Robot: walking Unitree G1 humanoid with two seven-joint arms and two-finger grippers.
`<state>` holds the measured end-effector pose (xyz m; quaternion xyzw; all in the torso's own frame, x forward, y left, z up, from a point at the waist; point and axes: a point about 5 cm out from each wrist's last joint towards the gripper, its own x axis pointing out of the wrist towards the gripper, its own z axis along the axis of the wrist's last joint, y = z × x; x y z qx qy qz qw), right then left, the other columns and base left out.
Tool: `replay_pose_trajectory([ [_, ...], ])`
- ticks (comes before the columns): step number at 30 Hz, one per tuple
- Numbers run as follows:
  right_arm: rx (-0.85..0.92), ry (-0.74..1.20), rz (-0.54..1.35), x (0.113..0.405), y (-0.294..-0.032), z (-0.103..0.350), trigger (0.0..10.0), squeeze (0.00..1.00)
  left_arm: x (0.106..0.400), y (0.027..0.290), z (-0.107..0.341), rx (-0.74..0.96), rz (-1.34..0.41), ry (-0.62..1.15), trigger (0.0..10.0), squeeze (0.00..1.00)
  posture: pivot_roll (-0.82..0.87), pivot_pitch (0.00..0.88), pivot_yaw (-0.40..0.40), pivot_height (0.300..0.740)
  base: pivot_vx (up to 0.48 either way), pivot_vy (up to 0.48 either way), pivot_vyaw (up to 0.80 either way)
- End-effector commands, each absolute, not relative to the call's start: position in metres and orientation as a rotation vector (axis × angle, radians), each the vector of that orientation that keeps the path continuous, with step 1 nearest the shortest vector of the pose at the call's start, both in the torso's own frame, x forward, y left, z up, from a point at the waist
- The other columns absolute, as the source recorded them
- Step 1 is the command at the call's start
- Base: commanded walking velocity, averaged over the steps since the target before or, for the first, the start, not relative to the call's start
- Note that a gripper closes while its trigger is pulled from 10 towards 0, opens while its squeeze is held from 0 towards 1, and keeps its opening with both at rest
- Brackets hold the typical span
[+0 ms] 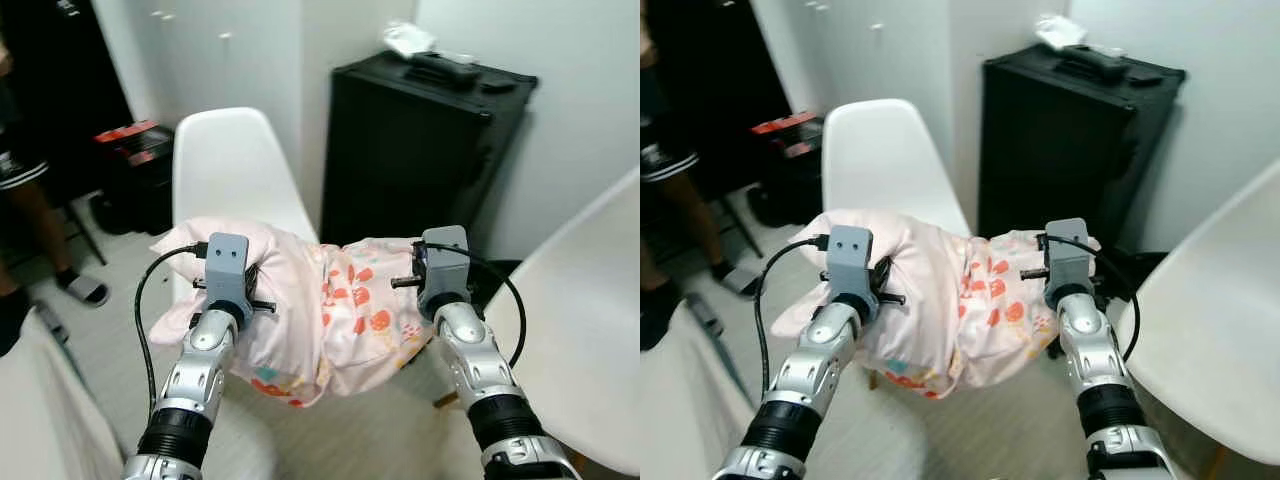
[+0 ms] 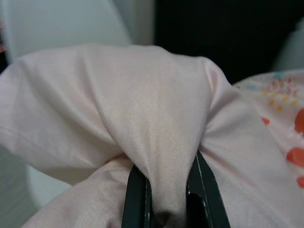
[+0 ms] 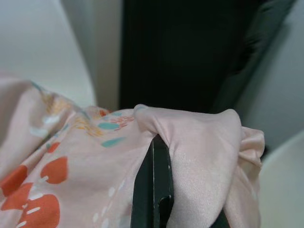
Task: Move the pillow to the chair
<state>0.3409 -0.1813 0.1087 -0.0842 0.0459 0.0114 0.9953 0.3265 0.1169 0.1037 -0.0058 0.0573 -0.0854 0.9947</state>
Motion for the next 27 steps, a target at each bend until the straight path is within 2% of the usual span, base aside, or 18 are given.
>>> replay_pose_trajectory([
  [1, -0.163, 0.055, 0.065, 0.344, -0.168, 0.1153, 10.0, 0.0, 0.3288, 0.1151, 0.1103, -0.003, -0.188, 0.073, 10.0, 0.0, -0.08, 0.0, 0.005, 0.74, 0.0, 0.0, -0.8],
  [27, -0.144, 0.069, 0.038, 0.347, -0.17, 0.1114, 10.0, 0.0, 0.332, 0.1136, 0.1124, -0.023, -0.186, 0.08, 10.0, 0.0, -0.04, 0.0, 0.001, 0.74, 0.0, 0.0, -0.8],
])
